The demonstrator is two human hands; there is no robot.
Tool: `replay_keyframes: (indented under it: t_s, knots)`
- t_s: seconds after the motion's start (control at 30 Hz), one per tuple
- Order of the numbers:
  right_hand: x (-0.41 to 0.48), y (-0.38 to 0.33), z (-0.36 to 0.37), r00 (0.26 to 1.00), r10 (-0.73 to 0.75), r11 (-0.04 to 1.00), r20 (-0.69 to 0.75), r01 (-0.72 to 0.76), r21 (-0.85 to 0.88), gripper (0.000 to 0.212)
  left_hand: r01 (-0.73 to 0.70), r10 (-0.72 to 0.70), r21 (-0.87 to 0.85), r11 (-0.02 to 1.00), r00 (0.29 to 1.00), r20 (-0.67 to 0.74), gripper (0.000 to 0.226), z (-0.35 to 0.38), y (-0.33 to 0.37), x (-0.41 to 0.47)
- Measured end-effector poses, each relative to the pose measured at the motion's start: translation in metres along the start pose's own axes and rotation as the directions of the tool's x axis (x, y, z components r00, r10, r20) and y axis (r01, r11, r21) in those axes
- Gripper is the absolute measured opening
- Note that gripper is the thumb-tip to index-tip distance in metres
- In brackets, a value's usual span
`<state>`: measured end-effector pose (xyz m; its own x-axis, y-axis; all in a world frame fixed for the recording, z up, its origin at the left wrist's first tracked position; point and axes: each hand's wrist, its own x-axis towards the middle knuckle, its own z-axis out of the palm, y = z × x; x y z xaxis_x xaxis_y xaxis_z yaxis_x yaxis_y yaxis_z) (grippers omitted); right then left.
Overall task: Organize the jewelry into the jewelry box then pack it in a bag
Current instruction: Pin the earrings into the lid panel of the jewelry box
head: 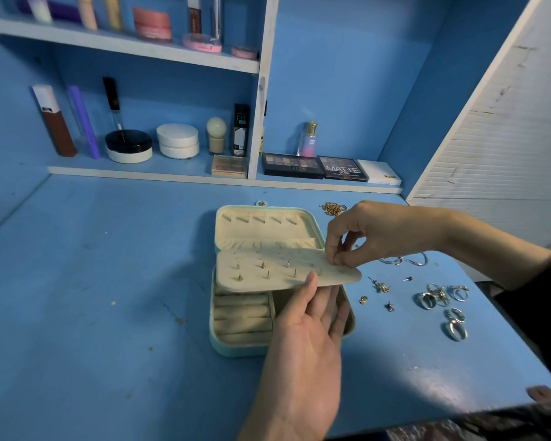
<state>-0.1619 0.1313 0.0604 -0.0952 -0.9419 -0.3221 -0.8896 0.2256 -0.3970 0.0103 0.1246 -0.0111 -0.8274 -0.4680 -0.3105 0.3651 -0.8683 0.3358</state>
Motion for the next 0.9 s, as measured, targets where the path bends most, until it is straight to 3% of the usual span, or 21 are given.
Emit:
replay_keyframes:
  t_s: [0.5,0.7,0.9]
  knots:
    - [-0.007,0.011,0.008,0.997,-0.022,0.998,-0.076,0.026,0.055,0.013,0.001,-0.001,-0.025,1.0,1.0,0.011,0.031,0.0,0.0,-0.002]
    - [-0.021,0.02,0.011,0.99,-0.069,0.988,-0.124,0.085,0.128,0.039,0.019,-0.019,-0.036,0.999,1.0,-0.011,0.024,0.001,0.002,-0.002]
    - [-0.024,0.023,0.016,0.976,-0.1,0.974,-0.194,0.136,0.181,0.036,0.037,-0.038,-0.011,0.999,0.998,-0.04,0.041,0.004,0.003,-0.001]
